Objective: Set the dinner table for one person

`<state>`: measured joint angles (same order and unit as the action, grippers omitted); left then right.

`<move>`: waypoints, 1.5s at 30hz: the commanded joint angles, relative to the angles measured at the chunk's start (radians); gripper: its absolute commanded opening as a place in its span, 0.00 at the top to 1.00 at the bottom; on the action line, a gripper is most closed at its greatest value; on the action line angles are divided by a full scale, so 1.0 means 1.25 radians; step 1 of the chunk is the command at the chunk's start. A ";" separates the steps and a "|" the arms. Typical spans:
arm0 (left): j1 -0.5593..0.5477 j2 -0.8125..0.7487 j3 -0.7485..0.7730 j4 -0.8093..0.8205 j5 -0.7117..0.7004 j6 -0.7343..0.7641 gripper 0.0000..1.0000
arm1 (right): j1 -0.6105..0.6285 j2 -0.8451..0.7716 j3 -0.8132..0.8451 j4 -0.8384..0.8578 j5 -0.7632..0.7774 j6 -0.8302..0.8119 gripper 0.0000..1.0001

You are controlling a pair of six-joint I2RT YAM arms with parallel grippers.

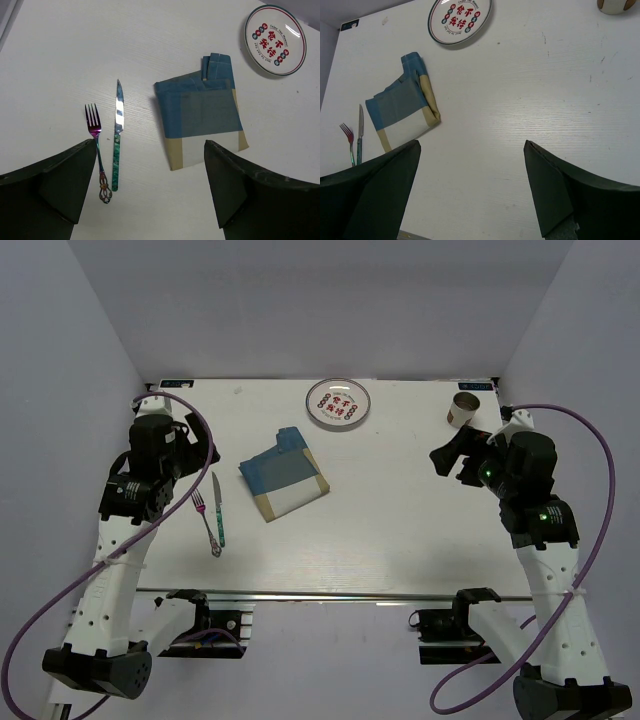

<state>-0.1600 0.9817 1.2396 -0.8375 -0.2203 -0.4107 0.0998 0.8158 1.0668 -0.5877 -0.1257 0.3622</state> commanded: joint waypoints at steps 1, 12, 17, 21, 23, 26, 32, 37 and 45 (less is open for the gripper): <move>-0.003 0.000 0.017 0.006 0.011 -0.007 0.02 | 0.004 -0.012 0.013 0.034 0.015 0.005 0.11; 0.013 0.058 -0.037 0.107 0.105 -0.097 0.02 | 0.000 -0.021 -0.005 0.064 -0.037 0.038 0.11; 0.013 0.202 -0.043 0.119 0.065 -0.201 0.02 | 0.000 -0.057 -0.069 0.158 -0.186 0.080 0.11; 0.013 0.269 -0.087 0.229 0.127 -0.222 0.02 | 0.000 -0.078 -0.116 0.223 -0.247 0.096 0.11; 0.013 0.298 -0.097 0.259 0.138 -0.225 0.02 | 0.002 -0.077 -0.122 0.228 -0.263 0.096 0.11; 0.013 0.381 -0.078 0.264 0.120 -0.220 0.02 | 0.001 -0.078 -0.131 0.236 -0.280 0.098 0.11; 0.013 0.502 -0.068 0.317 0.101 -0.189 0.02 | 0.015 -0.097 -0.137 0.227 -0.257 0.080 0.11; 0.013 0.597 -0.034 0.319 0.131 -0.197 0.05 | 0.026 -0.103 -0.132 0.221 -0.254 0.074 0.11; 0.013 0.654 -0.041 0.358 0.174 -0.202 0.29 | 0.036 -0.110 -0.134 0.215 -0.232 0.066 0.11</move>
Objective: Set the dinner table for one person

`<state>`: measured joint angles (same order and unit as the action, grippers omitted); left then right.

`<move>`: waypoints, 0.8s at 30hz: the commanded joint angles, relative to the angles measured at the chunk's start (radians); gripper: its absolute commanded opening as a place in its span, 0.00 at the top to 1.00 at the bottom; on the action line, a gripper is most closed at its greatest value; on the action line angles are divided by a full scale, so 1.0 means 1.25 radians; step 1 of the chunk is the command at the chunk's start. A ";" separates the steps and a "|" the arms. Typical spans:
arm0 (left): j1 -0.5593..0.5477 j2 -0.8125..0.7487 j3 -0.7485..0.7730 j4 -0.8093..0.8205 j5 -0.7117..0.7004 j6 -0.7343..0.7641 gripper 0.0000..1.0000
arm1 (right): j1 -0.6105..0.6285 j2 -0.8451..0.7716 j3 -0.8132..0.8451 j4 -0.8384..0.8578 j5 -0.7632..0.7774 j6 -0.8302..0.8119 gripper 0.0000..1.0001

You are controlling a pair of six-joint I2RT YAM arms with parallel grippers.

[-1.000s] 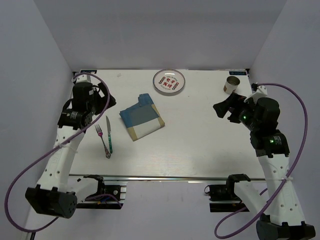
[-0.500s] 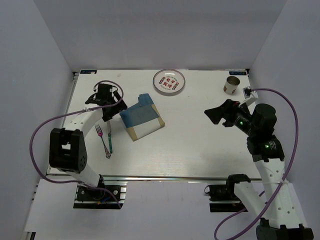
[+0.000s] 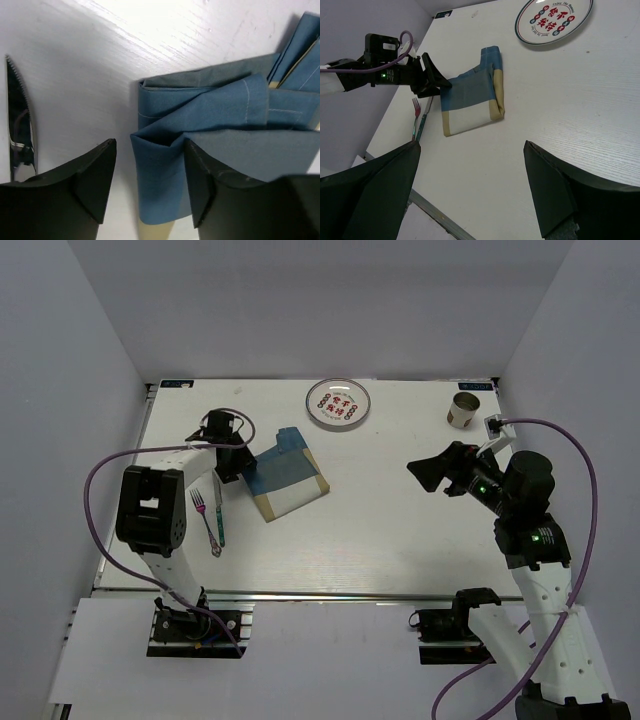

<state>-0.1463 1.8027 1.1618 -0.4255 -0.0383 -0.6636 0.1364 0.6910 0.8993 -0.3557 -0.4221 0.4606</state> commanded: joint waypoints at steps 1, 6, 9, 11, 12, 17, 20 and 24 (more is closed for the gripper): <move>0.002 0.000 0.029 0.023 0.029 0.000 0.36 | 0.006 -0.010 0.001 0.029 0.006 -0.015 0.11; 0.002 -0.032 0.025 0.043 0.063 0.006 0.72 | 0.010 -0.007 0.001 0.031 0.012 -0.015 0.11; 0.002 -0.048 0.042 0.037 0.075 0.015 0.87 | 0.006 -0.003 -0.002 0.035 0.009 -0.009 0.11; 0.002 -0.057 0.046 0.050 0.090 0.025 0.91 | 0.007 -0.001 -0.003 0.035 0.012 -0.010 0.11; 0.002 -0.057 0.050 0.052 0.099 0.029 0.95 | 0.007 0.002 -0.002 0.033 0.016 -0.009 0.11; -0.013 -0.066 0.095 0.088 0.179 0.040 1.00 | 0.007 0.025 0.012 0.018 0.031 -0.008 0.11; -0.013 -0.077 0.103 0.159 0.240 0.020 1.00 | 0.006 0.050 0.019 0.020 0.036 0.001 0.11; -0.020 -0.117 0.097 0.264 0.283 -0.011 1.00 | 0.003 0.096 0.045 0.018 0.038 0.012 0.11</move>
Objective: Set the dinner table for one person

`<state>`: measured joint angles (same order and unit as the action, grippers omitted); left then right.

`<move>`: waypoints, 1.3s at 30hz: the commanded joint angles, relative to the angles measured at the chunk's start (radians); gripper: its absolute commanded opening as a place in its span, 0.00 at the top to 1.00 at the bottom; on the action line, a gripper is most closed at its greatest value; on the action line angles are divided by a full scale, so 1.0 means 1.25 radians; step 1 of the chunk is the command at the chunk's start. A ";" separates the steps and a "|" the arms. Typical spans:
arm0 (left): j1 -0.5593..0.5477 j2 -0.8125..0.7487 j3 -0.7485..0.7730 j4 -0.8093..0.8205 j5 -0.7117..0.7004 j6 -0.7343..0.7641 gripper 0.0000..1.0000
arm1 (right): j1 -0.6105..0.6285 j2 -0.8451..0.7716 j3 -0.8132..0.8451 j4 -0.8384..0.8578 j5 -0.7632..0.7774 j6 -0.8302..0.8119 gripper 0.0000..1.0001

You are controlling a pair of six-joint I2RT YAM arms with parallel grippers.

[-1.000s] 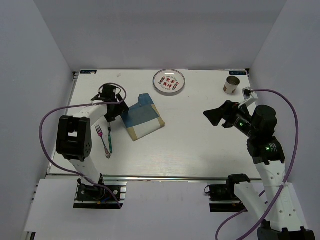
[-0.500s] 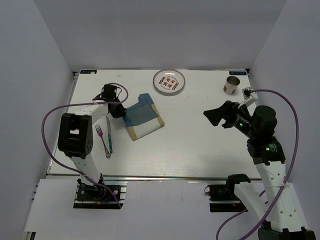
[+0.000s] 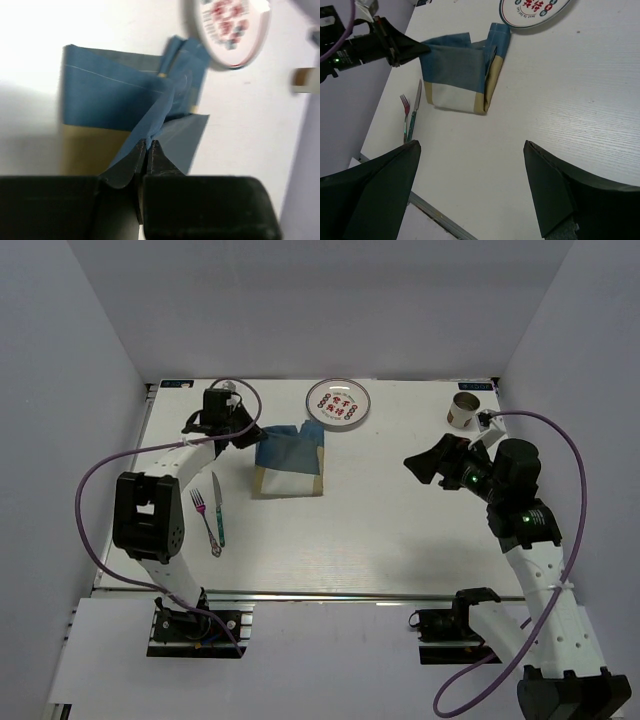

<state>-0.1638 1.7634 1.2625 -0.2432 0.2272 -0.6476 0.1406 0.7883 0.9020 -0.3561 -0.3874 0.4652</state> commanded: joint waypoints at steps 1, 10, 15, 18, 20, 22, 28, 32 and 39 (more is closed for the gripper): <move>-0.006 -0.101 0.003 0.146 0.081 -0.038 1.00 | 0.002 0.026 0.047 0.021 0.012 0.011 0.11; -0.030 -0.246 -0.304 0.576 0.244 -0.062 1.00 | 0.002 0.126 -0.017 0.239 -0.079 0.045 0.11; -0.058 -0.294 -0.514 0.788 0.332 -0.051 1.00 | 0.003 0.176 -0.034 0.345 -0.123 0.011 0.11; -0.081 -0.354 -0.614 0.845 0.347 -0.032 0.97 | 0.003 0.192 -0.025 0.323 -0.100 -0.015 0.11; -0.093 -0.409 -0.658 0.852 0.352 -0.022 0.91 | 0.002 0.196 -0.028 0.317 -0.098 -0.024 0.11; -0.106 -0.452 -0.709 0.839 0.351 -0.012 0.84 | 0.005 0.199 -0.038 0.317 -0.098 -0.024 0.11; -0.151 -0.632 -0.776 0.685 0.372 0.034 0.51 | 0.007 0.196 -0.056 0.309 -0.096 -0.026 0.11; -0.184 -0.724 -0.812 0.614 0.381 0.062 0.27 | 0.018 0.209 -0.048 0.255 -0.086 -0.048 0.11; -0.228 -0.754 -0.848 0.541 0.361 0.044 0.23 | 0.043 0.209 -0.061 0.197 -0.041 -0.071 0.11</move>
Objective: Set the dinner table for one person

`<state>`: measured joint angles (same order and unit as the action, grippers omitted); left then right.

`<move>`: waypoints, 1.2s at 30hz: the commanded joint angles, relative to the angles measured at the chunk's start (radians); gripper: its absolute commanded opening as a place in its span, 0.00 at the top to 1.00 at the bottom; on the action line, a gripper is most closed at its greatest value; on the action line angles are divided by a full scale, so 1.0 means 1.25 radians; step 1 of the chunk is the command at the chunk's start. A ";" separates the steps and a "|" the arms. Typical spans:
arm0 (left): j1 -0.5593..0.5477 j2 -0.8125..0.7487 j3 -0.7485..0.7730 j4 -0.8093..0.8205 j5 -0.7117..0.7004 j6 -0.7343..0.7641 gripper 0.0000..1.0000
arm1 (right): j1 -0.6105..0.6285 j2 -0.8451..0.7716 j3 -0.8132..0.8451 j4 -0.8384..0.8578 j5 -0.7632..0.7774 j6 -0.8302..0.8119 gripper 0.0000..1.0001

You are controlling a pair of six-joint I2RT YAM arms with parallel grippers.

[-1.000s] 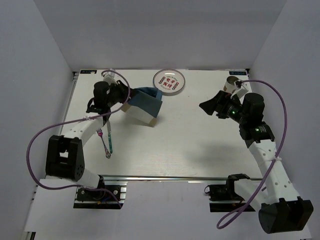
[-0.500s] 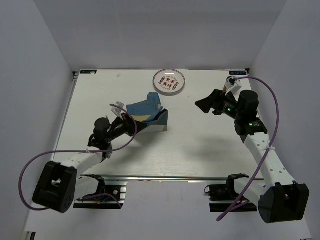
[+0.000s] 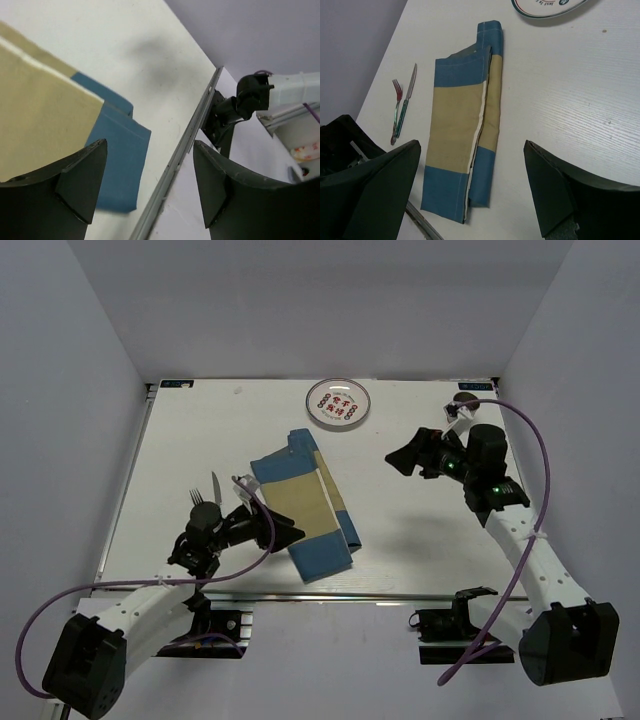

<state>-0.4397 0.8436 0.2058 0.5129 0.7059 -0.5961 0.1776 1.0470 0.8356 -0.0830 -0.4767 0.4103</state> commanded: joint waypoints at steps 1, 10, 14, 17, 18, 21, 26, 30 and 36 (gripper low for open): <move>-0.015 -0.032 0.006 -0.121 -0.060 -0.003 0.20 | 0.019 0.015 -0.009 -0.028 0.038 -0.025 0.11; -0.015 0.187 0.362 -0.665 -0.525 -0.129 0.03 | 0.140 0.258 0.021 -0.039 0.102 -0.023 0.13; -0.015 0.324 0.419 -0.735 -0.552 -0.180 0.03 | 0.171 0.419 0.066 0.028 0.044 -0.015 0.30; -0.015 0.378 0.418 -0.759 -0.589 -0.219 0.05 | 0.199 0.500 0.112 0.053 0.036 -0.008 0.38; -0.015 0.382 0.405 -0.758 -0.595 -0.225 0.07 | 0.208 0.517 0.124 0.053 0.035 -0.008 0.43; -0.015 0.391 0.375 -0.734 -0.598 -0.234 0.13 | 0.227 0.586 0.176 0.048 0.033 -0.007 0.46; -0.023 0.477 0.388 -0.707 -0.576 -0.213 0.17 | 0.258 0.677 0.233 0.041 0.059 0.009 0.49; -0.031 0.532 0.400 -0.680 -0.566 -0.196 0.23 | 0.268 0.720 0.257 0.027 0.107 0.031 0.65; -0.046 0.632 0.433 -0.620 -0.489 -0.155 0.42 | 0.267 0.731 0.264 0.041 0.122 0.042 1.00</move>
<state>-0.4828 1.5444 0.7582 -0.2592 0.0467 -0.8398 0.5117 1.9408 1.1336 -0.0486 -0.3492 0.4587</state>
